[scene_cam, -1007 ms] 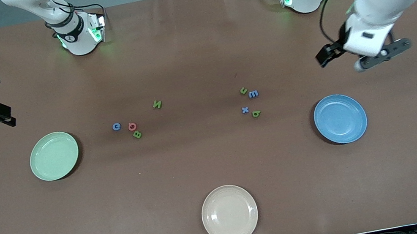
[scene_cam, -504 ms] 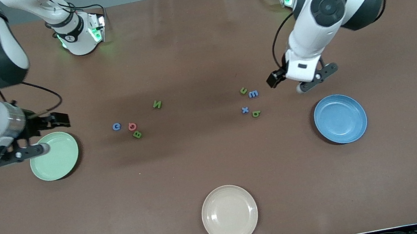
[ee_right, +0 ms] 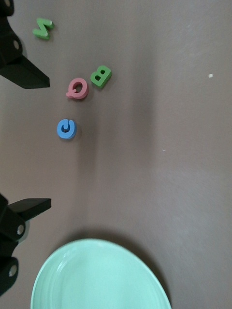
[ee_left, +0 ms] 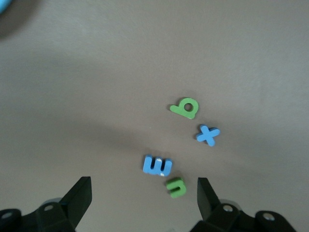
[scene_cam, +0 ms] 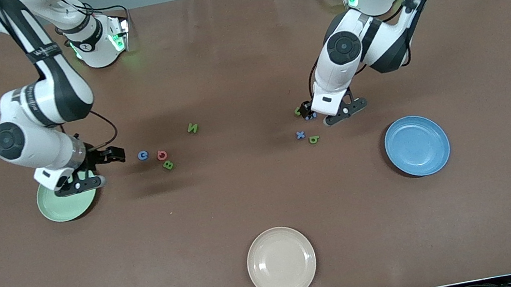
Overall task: Sort upper and lower case letters into plates
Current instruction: 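Grasp the blue C with the right gripper while the left gripper grasps blue m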
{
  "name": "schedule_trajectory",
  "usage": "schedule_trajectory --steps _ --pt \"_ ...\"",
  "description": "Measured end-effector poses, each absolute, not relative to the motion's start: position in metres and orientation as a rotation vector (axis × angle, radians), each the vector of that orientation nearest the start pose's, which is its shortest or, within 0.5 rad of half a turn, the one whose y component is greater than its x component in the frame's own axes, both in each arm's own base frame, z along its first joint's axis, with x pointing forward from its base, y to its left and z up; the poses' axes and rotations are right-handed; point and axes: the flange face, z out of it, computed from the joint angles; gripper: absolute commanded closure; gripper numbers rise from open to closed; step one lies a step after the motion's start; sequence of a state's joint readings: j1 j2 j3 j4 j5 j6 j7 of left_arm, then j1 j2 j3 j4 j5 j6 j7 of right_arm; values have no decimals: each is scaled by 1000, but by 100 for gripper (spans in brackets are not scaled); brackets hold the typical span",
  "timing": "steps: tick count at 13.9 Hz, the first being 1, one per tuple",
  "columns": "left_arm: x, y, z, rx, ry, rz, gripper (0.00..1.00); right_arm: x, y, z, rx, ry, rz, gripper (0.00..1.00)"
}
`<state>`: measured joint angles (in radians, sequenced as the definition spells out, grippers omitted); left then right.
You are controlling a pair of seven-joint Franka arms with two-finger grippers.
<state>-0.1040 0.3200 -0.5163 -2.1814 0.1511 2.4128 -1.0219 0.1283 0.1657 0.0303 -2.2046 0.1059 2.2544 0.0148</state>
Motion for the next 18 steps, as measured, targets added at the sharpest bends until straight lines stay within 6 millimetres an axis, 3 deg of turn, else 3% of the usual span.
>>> schedule_trajectory --steps 5,12,15,18 --pt "441 -334 210 -3142 -356 123 14 497 124 257 -3068 -46 134 1" --pt "435 -332 177 -3125 -302 121 19 484 128 193 -3083 -7 199 7" --pt "434 -332 168 -3120 -298 110 28 480 131 183 -3087 19 227 19" --pt "434 -333 168 -3124 -298 103 39 479 132 181 -3089 23 236 22"
